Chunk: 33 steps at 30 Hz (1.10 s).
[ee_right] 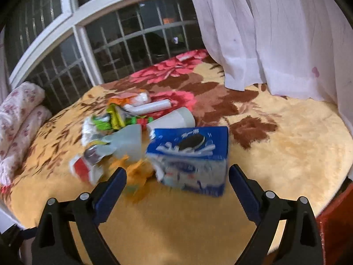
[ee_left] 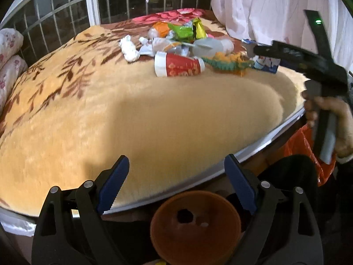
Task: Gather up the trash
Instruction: 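Grasp the blue Oreo box with the right tool while the left grasps the red-white carton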
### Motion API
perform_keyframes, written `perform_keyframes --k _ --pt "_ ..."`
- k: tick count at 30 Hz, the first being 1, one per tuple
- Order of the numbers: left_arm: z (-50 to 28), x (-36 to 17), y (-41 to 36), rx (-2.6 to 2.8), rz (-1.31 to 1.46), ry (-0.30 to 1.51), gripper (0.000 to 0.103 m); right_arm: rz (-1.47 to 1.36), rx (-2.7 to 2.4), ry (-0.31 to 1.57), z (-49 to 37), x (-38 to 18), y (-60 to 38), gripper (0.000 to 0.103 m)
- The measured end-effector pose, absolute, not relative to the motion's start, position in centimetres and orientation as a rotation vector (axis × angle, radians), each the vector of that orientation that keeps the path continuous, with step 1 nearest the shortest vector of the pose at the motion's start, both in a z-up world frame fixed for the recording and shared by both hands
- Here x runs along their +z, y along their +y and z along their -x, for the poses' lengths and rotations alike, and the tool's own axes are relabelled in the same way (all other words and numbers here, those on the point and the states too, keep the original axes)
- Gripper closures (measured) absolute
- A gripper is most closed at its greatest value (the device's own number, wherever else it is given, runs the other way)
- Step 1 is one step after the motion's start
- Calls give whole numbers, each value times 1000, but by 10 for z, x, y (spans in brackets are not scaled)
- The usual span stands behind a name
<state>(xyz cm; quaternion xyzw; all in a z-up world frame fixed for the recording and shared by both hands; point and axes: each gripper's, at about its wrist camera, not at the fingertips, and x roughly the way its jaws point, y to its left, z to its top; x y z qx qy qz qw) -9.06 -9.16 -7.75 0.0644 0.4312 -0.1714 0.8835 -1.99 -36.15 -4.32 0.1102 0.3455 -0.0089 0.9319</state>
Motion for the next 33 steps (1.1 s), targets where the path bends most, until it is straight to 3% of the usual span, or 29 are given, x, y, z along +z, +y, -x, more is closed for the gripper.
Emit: perform_keyframes --k 3,6,7,20,25,33 --pt "75 -74 -93 -352 -128 894 17 -242 -52 727 -2 -52 -368 11" --pt "56 -69 -96 -353 -93 892 17 -262 -51 774 -18 -63 -377 29" --pt "49 -68 -98 -353 -87 890 17 -283 -38 770 -18 -65 -381 29" --pt "-31 -67 -140 -366 -68 928 17 -287 43 518 85 -14 -404 29" --pt "-28 -59 -122 -421 244 1016 17 -239 58 519 104 -12 -412 29" --pt "-70 -65 -136 -89 389 1107 17 -225 83 573 106 -33 -424 30"
